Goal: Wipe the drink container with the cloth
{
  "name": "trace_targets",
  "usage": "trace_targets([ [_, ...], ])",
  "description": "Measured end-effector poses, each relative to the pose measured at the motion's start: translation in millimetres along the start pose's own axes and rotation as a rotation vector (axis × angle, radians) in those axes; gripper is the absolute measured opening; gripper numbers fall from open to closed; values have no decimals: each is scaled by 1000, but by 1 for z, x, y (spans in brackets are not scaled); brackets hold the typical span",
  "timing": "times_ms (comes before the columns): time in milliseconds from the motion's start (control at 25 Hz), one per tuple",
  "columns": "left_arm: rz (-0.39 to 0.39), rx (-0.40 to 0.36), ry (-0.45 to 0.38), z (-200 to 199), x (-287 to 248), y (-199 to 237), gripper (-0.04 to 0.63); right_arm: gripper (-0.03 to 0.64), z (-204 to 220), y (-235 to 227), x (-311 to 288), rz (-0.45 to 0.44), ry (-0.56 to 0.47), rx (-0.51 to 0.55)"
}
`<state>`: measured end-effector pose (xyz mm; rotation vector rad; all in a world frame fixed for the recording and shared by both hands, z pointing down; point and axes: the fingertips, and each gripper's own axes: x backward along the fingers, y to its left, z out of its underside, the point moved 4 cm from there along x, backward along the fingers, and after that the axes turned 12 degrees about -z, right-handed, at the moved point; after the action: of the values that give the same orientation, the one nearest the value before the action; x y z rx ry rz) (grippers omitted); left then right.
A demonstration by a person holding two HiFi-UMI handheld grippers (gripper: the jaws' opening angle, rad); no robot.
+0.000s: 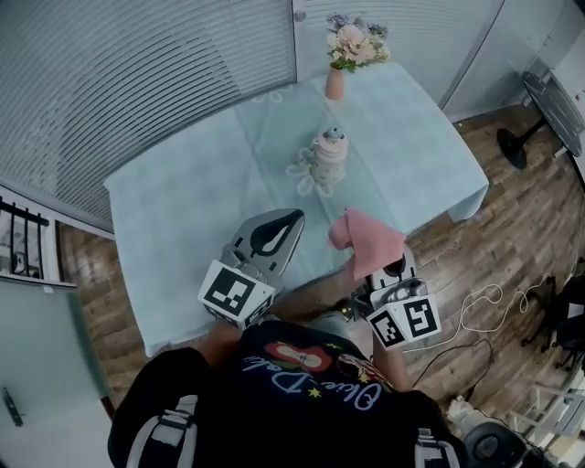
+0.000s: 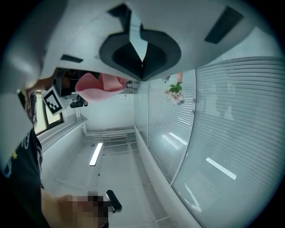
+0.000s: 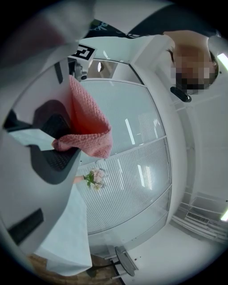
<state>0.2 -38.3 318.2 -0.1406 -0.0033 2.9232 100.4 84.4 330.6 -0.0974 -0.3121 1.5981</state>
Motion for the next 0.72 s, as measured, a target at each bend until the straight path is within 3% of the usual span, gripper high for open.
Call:
trace_targets([
  [440,-165,-12,21,1,-41,-23,3,12,-4,-62,2,-92,31,-61],
  [720,-231,-24,5,-3,-48,3,3,12,9,-69,-32,-126,56,-125],
])
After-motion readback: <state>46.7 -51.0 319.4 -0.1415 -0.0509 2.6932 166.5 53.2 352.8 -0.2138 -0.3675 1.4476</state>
